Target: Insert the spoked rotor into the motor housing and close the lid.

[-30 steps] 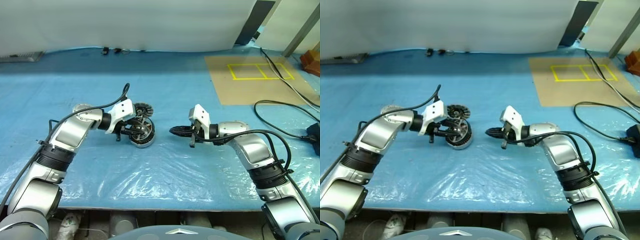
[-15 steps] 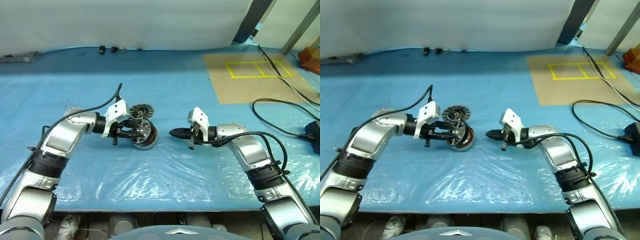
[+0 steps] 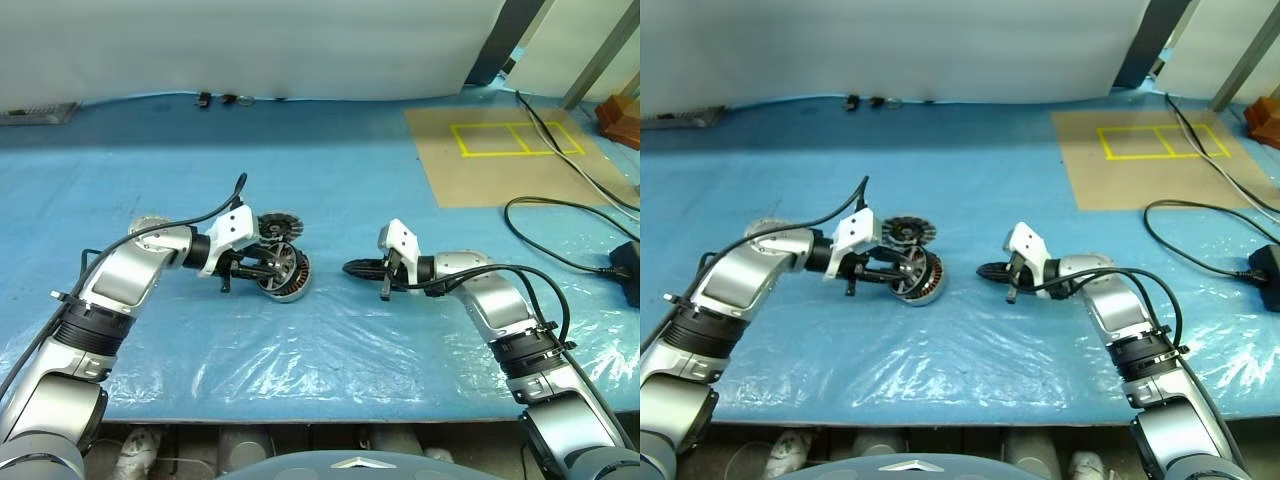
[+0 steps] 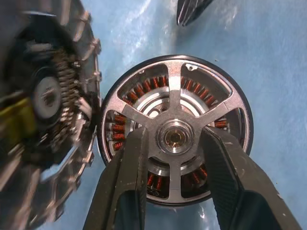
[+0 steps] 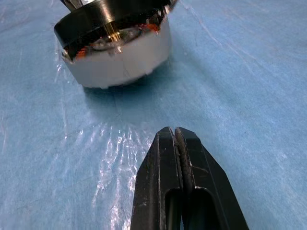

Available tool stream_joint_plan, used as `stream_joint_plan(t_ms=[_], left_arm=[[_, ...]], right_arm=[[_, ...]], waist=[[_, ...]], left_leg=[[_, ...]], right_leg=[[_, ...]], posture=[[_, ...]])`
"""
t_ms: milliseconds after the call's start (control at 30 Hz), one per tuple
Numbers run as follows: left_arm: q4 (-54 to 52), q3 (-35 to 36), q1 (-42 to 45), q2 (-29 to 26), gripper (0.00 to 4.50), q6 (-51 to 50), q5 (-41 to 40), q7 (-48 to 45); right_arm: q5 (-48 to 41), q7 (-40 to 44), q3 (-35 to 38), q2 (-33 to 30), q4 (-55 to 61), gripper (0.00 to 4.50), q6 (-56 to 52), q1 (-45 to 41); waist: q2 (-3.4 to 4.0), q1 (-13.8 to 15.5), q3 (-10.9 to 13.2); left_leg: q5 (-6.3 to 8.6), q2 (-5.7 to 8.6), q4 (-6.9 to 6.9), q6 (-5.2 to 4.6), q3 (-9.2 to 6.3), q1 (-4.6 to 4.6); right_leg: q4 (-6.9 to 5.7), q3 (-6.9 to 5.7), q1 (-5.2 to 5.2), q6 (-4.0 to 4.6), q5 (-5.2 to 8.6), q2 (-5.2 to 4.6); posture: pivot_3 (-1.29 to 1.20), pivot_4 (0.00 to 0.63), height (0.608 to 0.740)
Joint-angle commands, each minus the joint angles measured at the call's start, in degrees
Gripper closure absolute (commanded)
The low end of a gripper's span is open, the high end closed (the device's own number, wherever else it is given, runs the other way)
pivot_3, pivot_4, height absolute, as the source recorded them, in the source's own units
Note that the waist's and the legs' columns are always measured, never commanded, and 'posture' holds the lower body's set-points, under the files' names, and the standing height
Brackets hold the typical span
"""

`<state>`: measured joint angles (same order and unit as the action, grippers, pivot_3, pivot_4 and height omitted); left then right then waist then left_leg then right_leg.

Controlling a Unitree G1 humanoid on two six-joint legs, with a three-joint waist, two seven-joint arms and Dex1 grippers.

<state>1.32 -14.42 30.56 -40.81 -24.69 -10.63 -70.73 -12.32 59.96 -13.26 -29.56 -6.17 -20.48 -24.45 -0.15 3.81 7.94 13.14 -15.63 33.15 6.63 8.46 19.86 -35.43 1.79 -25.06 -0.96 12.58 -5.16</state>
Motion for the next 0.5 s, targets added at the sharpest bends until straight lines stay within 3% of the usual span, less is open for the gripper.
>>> stream_joint_plan(t_ms=[33,233,500], left_arm=[[-0.6,-0.82,-0.12,-1.5,3.14,0.13,0.13,-2.24],[0.19,0.09,1.2,0.37,1.23,-1.13,0.63,0.73],[-4.13,4.96,0.34,1.18,1.23,-2.58,-5.51,0.59]], right_arm=[[-0.13,0.23,0.54,0.22,0.43,4.5,1.17,-0.09],[-0.05,0.1,0.44,0.44,0.88,4.5,0.72,-0.02],[-1.0,0.33,0.73,0.73,1.98,4.5,-0.62,-0.15]], waist=[[0.0,-0.01,0.0],[0.0,0.09,0.0],[0.0,0.12,0.0]], left_leg=[[0.0,0.0,0.0,0.0,0.0,0.0],[0.0,0.01,0.01,0.0,0.0,0.03],[0.0,0.0,0.03,0.0,0.0,0.04]], right_leg=[[0.0,0.0,0.0,0.0,0.0,0.0],[0.01,0.0,0.0,0.0,0.0,-0.01],[0.0,0.0,0.0,0.0,0.0,0.0]], posture=[[0.0,0.15,0.74],[0.0,0.15,0.74],[0.0,0.15,0.74]])
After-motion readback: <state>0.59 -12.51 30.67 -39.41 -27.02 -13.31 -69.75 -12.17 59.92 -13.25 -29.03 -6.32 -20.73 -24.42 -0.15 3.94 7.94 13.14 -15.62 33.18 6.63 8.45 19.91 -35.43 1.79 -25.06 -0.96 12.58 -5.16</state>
